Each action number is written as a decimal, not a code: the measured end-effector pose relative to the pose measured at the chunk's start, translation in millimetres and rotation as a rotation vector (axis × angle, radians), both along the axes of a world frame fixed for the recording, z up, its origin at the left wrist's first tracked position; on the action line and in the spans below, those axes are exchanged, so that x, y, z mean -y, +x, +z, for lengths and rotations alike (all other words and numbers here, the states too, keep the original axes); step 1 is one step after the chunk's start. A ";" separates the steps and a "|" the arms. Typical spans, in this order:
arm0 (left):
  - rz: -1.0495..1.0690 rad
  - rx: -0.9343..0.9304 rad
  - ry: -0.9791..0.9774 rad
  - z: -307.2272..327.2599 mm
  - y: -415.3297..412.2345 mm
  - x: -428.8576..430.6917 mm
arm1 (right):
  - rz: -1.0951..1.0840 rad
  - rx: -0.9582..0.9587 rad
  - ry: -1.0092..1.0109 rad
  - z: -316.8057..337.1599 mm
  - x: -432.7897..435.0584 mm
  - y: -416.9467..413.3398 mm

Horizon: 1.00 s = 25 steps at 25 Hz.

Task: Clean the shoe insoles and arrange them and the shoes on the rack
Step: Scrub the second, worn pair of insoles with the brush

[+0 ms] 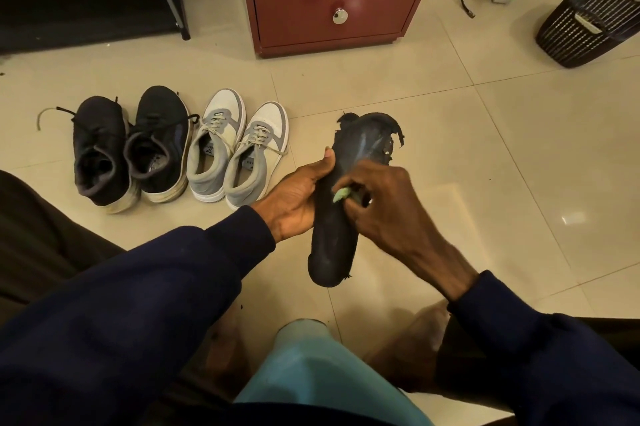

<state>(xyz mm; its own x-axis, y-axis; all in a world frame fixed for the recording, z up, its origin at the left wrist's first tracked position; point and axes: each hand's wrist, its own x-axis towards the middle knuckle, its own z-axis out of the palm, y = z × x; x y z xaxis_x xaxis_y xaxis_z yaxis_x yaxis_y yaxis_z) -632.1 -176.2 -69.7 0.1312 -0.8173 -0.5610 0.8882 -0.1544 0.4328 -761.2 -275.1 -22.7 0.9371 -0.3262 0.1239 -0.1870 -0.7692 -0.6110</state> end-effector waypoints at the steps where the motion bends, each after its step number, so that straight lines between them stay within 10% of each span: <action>1: 0.004 0.001 0.008 -1.3 0.5 -0.3 | 0.100 -0.052 0.059 4.0 -10.5 -1.2; 7: 0.033 0.012 -0.036 -0.1 -1.4 -0.3 | -0.085 0.034 -0.095 0.2 19.7 -0.3; 11: 0.041 0.009 -0.019 -0.8 1.4 -0.7 | 0.213 -0.110 0.090 9.4 -10.7 -1.8; 25: -0.019 -0.010 -0.068 -1.6 -10.4 -0.4 | -0.237 0.089 -0.113 -9.4 31.1 0.9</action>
